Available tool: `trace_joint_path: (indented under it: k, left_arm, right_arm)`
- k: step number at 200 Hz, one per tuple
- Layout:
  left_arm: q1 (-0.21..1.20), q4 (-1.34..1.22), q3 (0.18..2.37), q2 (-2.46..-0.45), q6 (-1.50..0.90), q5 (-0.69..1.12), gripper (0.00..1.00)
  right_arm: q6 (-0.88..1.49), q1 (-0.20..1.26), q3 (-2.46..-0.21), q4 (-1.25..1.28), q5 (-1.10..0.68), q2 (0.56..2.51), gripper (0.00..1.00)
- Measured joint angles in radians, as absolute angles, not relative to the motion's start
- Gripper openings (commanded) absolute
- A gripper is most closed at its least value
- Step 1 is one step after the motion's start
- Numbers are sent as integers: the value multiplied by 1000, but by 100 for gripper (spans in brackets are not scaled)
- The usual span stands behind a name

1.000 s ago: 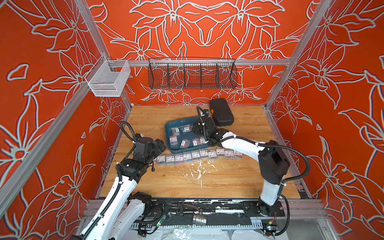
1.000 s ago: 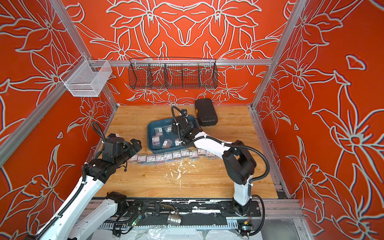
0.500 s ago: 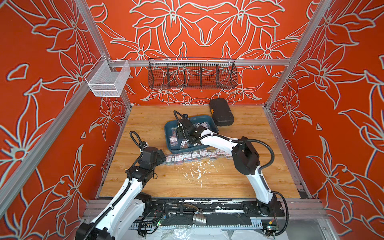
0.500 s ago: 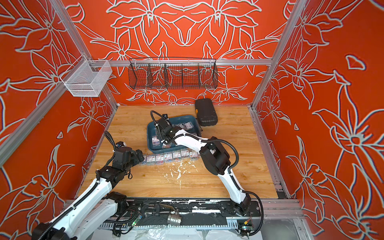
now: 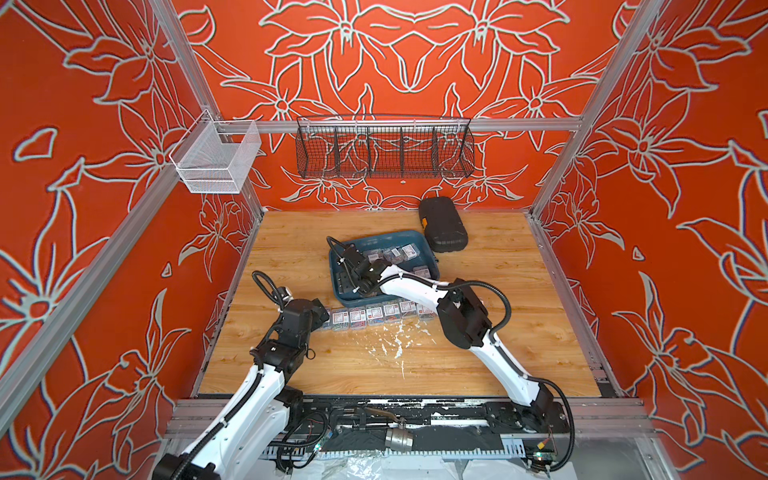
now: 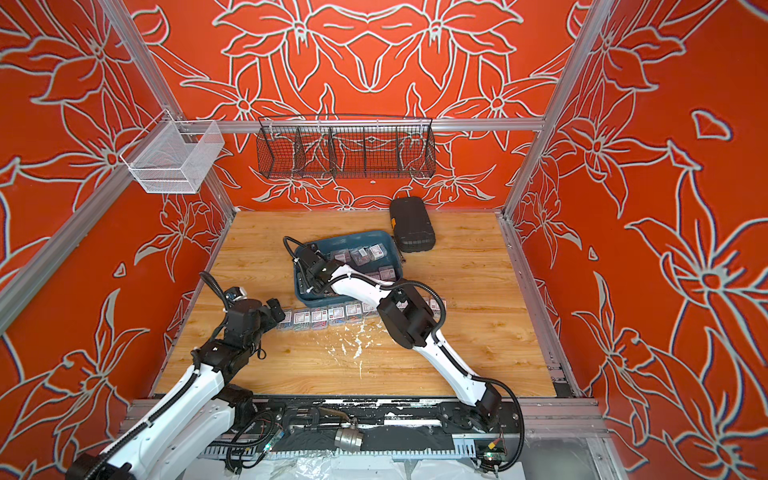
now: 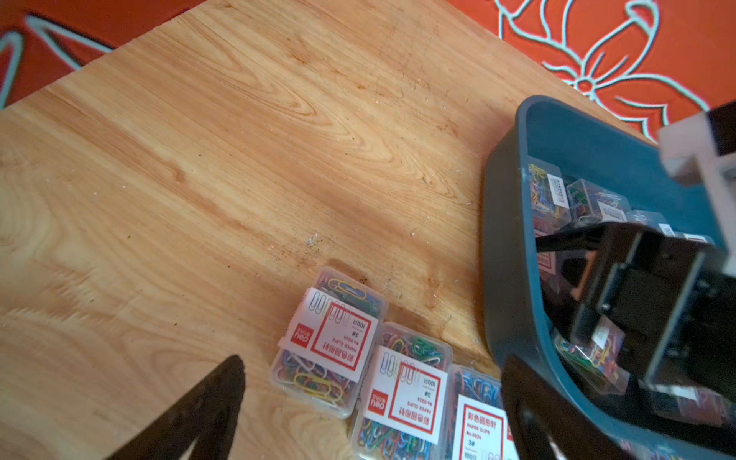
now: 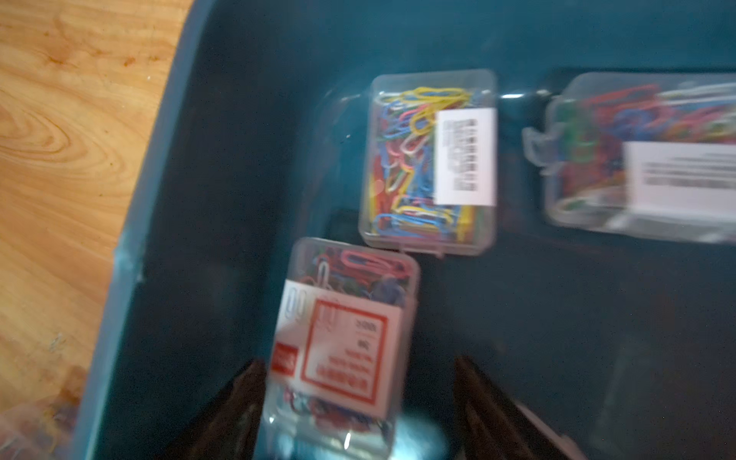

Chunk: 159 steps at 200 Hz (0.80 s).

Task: Take the paper clips out of the storage box
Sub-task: Pick up the boxed paper clips from the storage box.

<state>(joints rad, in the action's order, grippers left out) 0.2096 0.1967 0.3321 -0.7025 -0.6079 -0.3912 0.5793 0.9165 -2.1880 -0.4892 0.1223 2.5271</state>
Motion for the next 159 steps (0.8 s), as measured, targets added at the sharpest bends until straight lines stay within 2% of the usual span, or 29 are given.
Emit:
trace_joint_path:
  k: [33, 65, 108, 159]
  left_arm:
    - [210, 192, 304, -640, -609, -391, 97]
    - [210, 187, 288, -603, -609, -391, 97]
    - [210, 183, 280, -592, -610, -391, 97]
    - [210, 179, 280, -592, -609, -390, 97]
  right_arm:
    - [580, 917, -2288, -513, 123, 2591, 74]
    - [582, 916, -2314, -527, 163, 2612, 65]
    - [584, 921, -2307, -539, 231, 2611, 59]
    - [582, 926, -2297, -533, 258, 2607, 57]
